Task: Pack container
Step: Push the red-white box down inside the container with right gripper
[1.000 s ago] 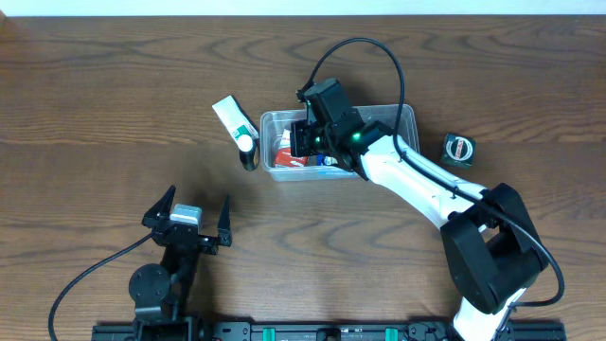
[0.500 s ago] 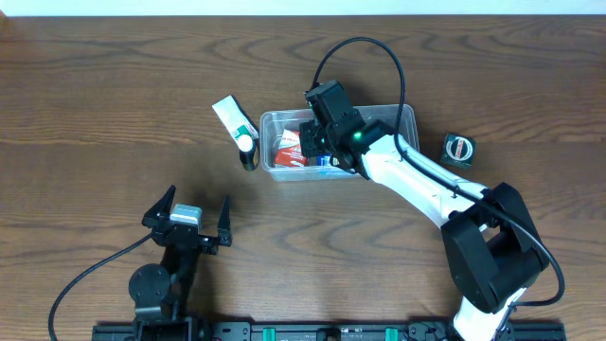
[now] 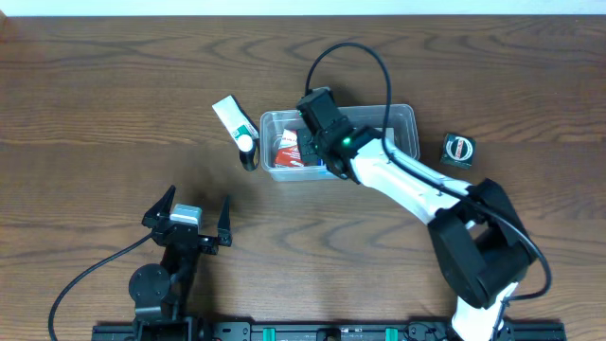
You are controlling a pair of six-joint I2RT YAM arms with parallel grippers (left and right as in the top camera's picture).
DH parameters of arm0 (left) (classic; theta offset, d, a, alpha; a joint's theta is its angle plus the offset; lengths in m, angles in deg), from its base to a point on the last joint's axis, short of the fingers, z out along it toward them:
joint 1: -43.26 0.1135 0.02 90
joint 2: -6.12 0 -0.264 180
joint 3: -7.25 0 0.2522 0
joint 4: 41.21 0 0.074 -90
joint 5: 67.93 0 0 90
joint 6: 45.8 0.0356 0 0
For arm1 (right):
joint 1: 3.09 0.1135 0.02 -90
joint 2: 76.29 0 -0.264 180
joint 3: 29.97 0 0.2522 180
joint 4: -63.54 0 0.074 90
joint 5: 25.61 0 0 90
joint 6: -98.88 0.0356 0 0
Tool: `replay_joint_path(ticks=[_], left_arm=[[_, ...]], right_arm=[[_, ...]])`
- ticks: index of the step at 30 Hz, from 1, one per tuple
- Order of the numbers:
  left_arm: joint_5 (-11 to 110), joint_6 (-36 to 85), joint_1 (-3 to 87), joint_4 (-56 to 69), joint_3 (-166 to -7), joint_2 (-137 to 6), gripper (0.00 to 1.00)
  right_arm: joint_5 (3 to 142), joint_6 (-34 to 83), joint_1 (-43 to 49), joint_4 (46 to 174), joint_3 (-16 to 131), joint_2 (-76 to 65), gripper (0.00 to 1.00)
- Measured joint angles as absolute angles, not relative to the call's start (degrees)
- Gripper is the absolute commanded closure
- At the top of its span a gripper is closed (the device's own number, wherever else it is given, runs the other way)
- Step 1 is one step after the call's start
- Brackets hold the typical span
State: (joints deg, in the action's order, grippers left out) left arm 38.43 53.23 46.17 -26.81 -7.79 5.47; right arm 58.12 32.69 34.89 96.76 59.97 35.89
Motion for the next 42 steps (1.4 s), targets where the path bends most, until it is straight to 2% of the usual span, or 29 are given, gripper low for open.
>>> replay_joint_path(ticks=[13,21,30,42], left_arm=[[38.4,53.2,46.2,-26.8,-7.8,5.5,0.02],[38.4,53.2,46.2,-26.8,-7.8,5.5,0.02],[38.4,53.2,46.2,-26.8,-7.8,5.5,0.02],[38.4,53.2,46.2,-26.8,-7.8,5.2,0.02]], right_arm=[[65.9,32.6,37.8,87.8,60.0,37.6,0.99],[68.1,33.8,37.7,88.0,60.0,37.6,0.99],[68.5,33.8,35.6,91.8,60.0,37.6,0.99],[67.5,30.9,32.6,103.3,64.2,37.6,0.99]])
